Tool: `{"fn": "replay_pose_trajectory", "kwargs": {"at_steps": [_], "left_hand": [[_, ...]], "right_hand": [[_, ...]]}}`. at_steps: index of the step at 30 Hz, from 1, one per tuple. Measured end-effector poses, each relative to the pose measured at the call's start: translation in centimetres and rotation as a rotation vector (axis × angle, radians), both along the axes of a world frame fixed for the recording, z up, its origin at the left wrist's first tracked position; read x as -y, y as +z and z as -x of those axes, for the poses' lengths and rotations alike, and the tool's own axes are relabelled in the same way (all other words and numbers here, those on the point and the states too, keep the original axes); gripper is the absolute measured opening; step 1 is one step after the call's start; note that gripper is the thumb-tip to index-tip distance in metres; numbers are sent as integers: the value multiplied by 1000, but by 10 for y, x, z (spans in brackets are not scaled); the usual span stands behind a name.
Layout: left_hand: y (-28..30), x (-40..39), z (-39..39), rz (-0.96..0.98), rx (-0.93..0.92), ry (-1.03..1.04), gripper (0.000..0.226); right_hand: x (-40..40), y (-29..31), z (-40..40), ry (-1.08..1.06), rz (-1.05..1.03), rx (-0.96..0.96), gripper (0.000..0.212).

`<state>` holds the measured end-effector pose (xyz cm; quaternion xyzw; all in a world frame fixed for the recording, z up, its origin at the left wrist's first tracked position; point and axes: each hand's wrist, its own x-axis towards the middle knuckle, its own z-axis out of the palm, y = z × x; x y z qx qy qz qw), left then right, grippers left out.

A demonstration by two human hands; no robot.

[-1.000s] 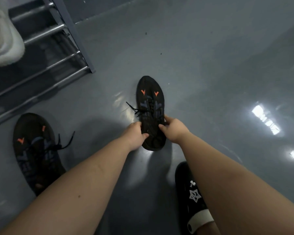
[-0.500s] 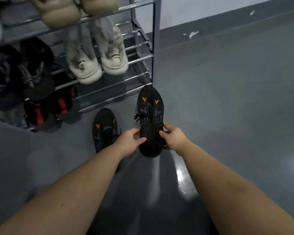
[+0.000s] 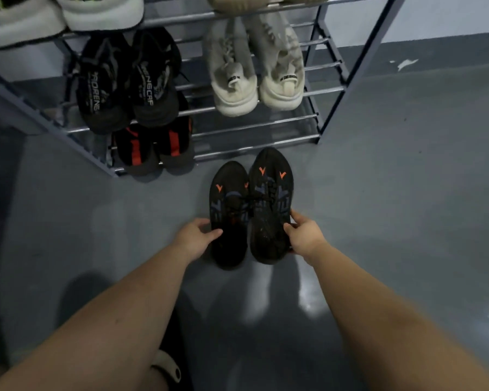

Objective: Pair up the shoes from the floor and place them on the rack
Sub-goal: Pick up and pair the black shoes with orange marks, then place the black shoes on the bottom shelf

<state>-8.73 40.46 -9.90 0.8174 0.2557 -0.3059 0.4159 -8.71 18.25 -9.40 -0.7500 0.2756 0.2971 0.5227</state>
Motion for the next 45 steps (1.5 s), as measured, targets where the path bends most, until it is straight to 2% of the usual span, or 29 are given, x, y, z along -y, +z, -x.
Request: {"fn": "replay_pose_trajectory", "kwargs": {"at_steps": [5, 9, 13, 22, 31, 36, 40, 45], "left_hand": [[-30, -1, 4, 42, -92, 119, 63], [-52, 1, 9, 164, -163, 211, 53], [-46, 10, 6, 230, -191, 286, 53], [-30, 32, 11, 390, -283, 348, 35], [19, 36, 14, 438, -157, 307, 33], [49, 40, 6, 444, -96, 290, 18], [61, 42, -5, 451, -73, 250, 28], [57, 43, -25, 426, -66, 238, 26]], "right_hand": [[-4, -17, -6, 18, 32, -51, 51], [-3, -30, -6, -26, 14, -79, 50], [3, -37, -8, -60, -8, -101, 50], [27, -27, -5, -180, -36, -134, 47], [36, 25, 8, -76, 21, -35, 49], [36, 54, 9, -65, 24, 20, 49], [40, 69, 3, -38, 44, 72, 49], [45, 71, -19, -5, 92, 75, 46]]}}
